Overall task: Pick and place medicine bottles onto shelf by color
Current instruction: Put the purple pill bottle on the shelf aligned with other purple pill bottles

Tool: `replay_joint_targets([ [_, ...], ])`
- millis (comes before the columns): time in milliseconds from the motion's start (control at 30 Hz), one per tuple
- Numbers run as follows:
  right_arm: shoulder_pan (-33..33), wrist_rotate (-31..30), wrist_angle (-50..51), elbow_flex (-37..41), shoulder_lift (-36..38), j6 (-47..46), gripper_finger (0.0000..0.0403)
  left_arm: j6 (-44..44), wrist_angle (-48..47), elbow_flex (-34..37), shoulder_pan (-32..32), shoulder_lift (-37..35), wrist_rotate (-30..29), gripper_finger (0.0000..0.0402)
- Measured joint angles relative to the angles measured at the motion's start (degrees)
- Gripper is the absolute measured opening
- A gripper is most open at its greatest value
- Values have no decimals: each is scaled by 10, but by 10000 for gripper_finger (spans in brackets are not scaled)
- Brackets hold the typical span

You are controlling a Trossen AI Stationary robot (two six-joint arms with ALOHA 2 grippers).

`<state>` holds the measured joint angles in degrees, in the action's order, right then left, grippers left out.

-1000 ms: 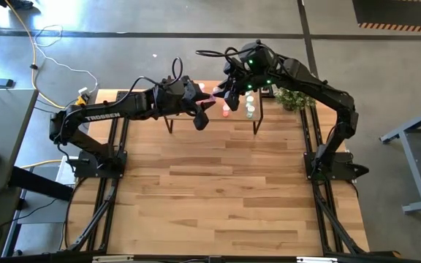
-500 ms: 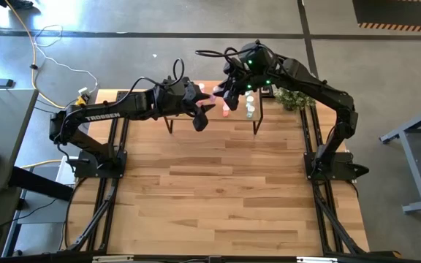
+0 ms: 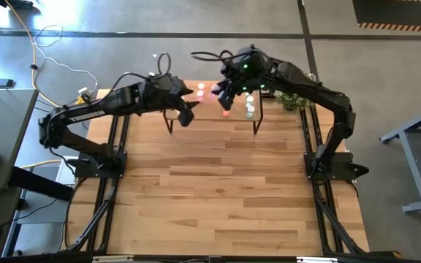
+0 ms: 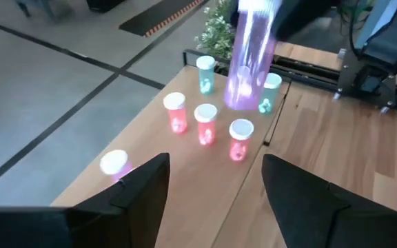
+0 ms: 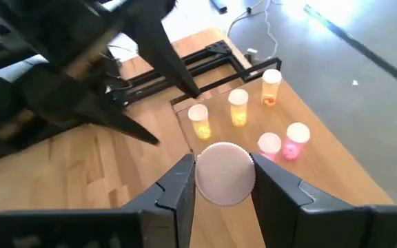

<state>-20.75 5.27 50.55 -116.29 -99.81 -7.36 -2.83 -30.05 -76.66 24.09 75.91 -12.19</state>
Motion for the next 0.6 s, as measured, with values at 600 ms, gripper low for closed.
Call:
replay_joint_targets([
  [600, 31, -48, -35, 0, -121, 35, 109, -16, -66, 0, 7, -104, 0, 216],
])
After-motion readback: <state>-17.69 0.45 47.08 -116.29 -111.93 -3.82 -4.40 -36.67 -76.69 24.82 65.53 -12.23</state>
